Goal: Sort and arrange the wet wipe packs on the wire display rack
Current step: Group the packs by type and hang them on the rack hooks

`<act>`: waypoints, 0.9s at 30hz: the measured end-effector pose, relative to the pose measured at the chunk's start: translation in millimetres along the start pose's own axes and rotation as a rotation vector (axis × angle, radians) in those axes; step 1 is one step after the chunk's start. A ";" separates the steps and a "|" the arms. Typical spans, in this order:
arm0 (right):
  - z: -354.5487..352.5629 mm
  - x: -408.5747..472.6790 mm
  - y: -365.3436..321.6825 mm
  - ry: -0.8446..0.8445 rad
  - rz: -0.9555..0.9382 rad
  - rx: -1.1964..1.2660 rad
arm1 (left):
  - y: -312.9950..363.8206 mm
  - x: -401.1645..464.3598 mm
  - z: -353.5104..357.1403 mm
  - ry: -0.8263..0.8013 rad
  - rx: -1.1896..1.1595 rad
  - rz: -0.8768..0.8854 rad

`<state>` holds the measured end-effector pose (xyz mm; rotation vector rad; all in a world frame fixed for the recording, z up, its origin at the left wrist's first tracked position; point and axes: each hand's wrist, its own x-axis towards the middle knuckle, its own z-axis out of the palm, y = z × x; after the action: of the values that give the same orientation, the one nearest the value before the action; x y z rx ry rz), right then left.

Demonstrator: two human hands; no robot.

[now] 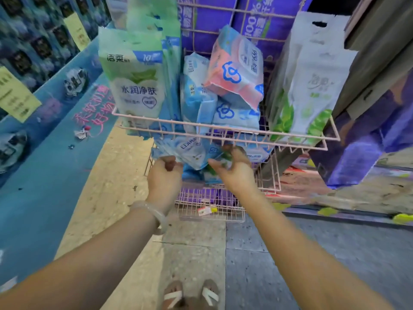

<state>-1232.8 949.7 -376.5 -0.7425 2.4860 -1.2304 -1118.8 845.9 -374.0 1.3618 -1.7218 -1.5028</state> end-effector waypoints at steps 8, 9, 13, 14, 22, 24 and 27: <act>45.5 34.4 -15.1 -0.228 0.079 -0.575 | 11.2 20.7 7.0 -0.061 -0.104 -0.134; 42.2 28.9 -15.4 -0.177 0.075 -0.493 | 11.9 18.5 3.0 -0.045 -0.149 -0.143; 22.0 -19.2 -23.2 0.002 0.036 -0.005 | 10.7 0.2 -13.9 -0.205 -0.360 -0.276; 20.0 -37.6 -25.5 0.039 0.009 0.079 | 10.1 -7.9 -15.7 -0.312 -0.437 -0.319; 2.2 -92.8 -0.8 -0.116 0.091 0.162 | -24.8 -39.7 -41.6 -0.522 -0.502 -0.422; -6.0 -72.3 1.7 0.007 0.130 0.098 | -36.5 -44.9 -51.4 -0.575 -0.457 -0.450; -2.4 -40.6 -8.8 0.024 0.081 -0.021 | -51.0 -52.7 -60.3 -0.552 -0.464 -0.480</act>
<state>-1197.2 969.3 -367.5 -0.6286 2.5260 -1.1931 -1028.6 870.3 -391.1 1.2223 -1.2171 -2.5484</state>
